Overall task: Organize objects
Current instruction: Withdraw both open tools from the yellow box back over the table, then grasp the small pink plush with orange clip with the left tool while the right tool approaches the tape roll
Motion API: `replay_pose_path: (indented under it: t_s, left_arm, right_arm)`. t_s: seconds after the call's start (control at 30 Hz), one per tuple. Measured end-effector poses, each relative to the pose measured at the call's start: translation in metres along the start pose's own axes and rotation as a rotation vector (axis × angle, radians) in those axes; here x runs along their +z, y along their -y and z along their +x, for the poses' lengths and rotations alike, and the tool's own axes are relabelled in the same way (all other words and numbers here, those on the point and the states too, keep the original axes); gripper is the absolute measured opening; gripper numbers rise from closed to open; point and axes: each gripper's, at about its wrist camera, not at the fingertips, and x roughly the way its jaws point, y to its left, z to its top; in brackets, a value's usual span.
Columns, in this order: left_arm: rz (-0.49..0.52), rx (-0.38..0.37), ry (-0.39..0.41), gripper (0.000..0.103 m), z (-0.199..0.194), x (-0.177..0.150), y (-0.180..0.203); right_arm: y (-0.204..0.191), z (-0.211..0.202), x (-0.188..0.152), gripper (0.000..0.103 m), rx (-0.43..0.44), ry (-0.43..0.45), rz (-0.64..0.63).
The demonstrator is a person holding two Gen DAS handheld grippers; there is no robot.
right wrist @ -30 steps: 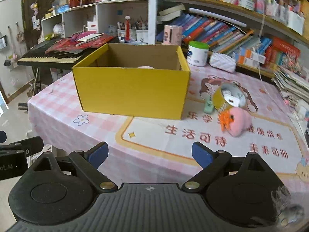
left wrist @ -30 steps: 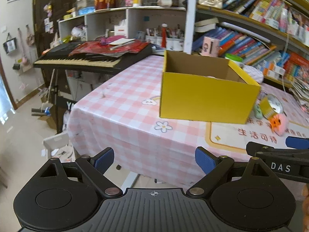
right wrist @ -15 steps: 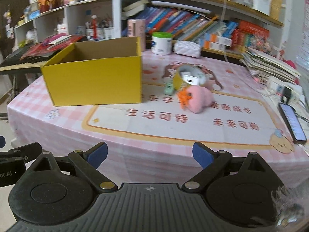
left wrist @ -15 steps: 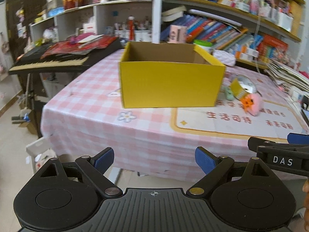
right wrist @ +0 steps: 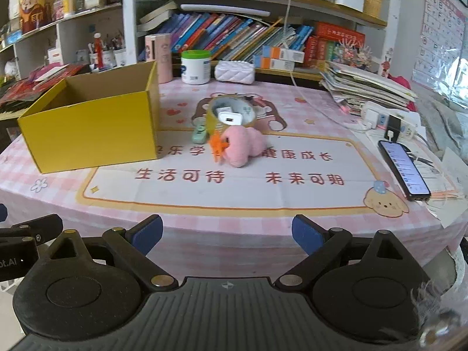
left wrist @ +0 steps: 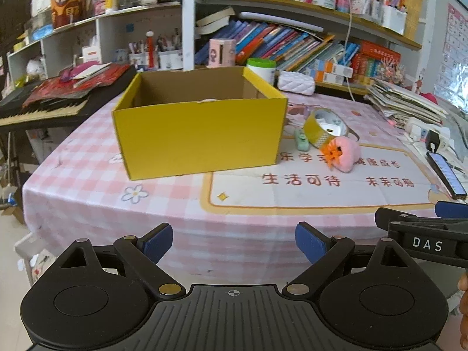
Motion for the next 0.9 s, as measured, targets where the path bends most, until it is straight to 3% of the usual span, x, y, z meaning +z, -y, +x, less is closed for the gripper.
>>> replay_pose_path:
  t_s: [0.9]
  left_arm:
    - [-0.038,-0.021,-0.017,0.093,0.074,0.055,0.065]
  right_arm:
    - [0.067,0.075,0.063,0.096,-0.017,-0.030,-0.045]
